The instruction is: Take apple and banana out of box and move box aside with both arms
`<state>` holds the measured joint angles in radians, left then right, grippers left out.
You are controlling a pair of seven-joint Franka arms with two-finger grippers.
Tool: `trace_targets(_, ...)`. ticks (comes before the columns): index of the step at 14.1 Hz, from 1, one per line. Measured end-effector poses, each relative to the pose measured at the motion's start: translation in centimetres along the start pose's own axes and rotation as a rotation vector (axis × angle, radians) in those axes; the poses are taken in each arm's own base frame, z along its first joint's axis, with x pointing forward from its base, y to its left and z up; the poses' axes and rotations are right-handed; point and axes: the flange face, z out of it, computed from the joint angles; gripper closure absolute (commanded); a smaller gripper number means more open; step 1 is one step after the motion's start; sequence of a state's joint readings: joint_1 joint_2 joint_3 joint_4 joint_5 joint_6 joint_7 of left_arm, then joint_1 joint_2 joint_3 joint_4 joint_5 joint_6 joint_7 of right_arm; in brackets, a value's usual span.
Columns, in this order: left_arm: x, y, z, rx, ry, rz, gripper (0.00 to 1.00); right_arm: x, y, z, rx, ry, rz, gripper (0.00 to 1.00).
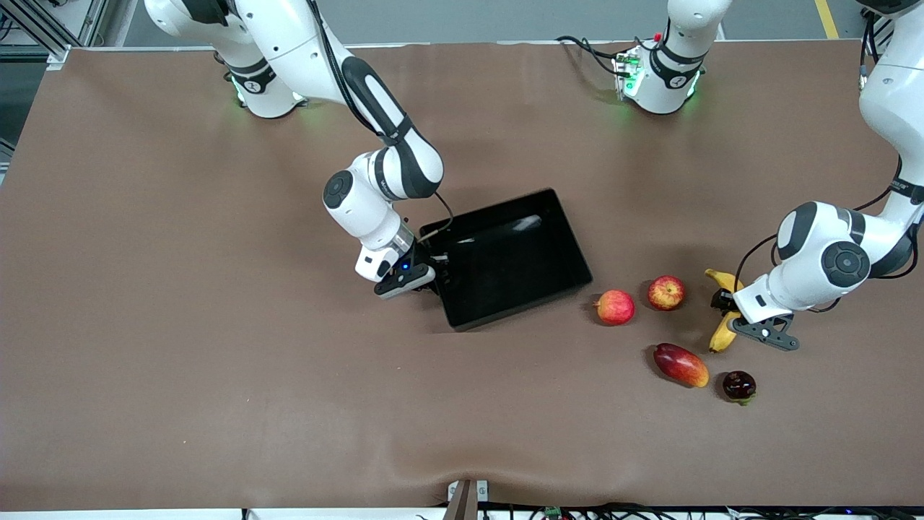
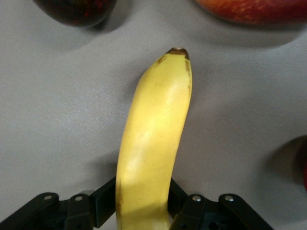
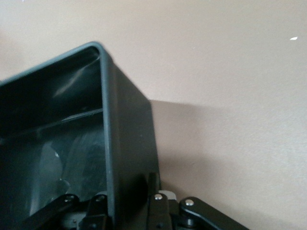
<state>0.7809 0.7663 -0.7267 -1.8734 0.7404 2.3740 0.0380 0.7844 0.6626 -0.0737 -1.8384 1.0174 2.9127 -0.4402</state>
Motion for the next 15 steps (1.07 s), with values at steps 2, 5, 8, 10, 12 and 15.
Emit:
trace_targets(2, -0.1, 0.0, 0.7, -0.011, 0.002, -0.007, 0.00, 0.3, 0.6, -0.3, -0.010, 0.005, -0.010, 1.00)
trace_targets(5, 0.2, -0.4, 0.3, -0.007, 0.015, -0.013, 0.00, 1.5, 1.7, -1.4, -0.018, -0.007, -0.031, 1.00)
trace_targets(8, 0.8, -1.6, -1.7, 0.016, 0.054, -0.047, 0.00, 4.0, 3.2, -4.6, 0.002, -0.060, -0.057, 1.00)
trace_targets(10, 1.6, -2.3, -5.9, 0.043, 0.112, -0.095, 0.00, 5.9, 4.8, -7.6, -0.006, -0.119, -0.110, 1.00)
trace_targets(12, 2.1, -2.3, -10.6, 0.075, 0.138, -0.138, 0.00, 7.3, 6.2, -10.3, -0.013, -0.136, -0.122, 1.00)
trace_targets(15, 2.6, -1.0, -17.9, 0.065, 0.147, -0.239, 0.00, 8.8, 8.1, -13.4, -0.010, -0.136, -0.094, 1.00)
